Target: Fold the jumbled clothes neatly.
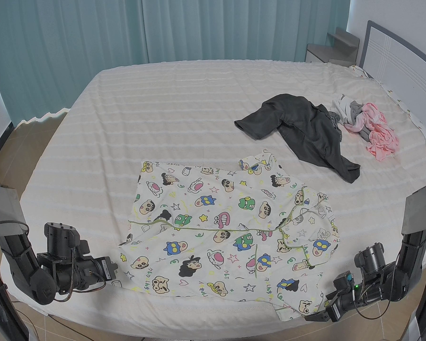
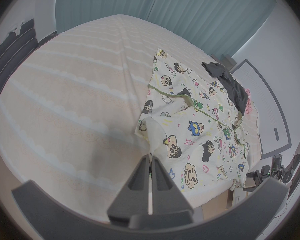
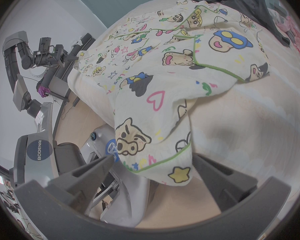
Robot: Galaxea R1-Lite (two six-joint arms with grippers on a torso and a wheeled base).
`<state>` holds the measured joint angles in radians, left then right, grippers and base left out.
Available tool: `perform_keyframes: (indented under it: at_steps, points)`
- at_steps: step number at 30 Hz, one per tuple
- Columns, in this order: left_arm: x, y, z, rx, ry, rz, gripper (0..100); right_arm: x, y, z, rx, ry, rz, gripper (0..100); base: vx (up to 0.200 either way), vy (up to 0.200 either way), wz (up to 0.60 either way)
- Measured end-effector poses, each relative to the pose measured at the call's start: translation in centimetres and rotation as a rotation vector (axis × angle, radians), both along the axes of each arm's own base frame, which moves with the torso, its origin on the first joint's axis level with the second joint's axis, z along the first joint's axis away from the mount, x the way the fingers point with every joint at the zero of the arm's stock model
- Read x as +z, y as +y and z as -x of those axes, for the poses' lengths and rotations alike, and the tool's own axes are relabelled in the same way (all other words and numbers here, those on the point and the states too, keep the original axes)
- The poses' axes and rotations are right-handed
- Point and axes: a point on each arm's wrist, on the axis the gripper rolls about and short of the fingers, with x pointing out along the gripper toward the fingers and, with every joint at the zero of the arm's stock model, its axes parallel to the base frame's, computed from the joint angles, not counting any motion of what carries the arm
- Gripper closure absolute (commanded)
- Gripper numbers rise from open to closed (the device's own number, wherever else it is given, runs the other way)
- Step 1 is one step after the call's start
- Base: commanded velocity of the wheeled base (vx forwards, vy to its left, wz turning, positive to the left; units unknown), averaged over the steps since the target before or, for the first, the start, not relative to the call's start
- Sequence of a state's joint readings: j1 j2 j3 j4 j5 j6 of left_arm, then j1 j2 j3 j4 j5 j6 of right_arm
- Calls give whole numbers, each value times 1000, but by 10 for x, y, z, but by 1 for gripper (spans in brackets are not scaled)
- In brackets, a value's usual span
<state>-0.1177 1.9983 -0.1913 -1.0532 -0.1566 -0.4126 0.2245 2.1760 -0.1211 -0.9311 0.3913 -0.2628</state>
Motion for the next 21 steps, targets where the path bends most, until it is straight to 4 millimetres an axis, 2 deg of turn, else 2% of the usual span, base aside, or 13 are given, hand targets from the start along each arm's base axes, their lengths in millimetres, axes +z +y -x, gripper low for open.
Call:
perform_keyframes:
  at_steps: [7,12,21]
  points:
    - [0,0,0,2,1,2,100,4,1,7,40,21,-74,100,0,0,0]
    - [0,-1,0,1,0,-2,100,13,-2,21,61,34,-125,100,0,0,0]
    - [0,-1,0,0,-4,-7,100,33,-2,29,71,21,-246,100,0,0,0]
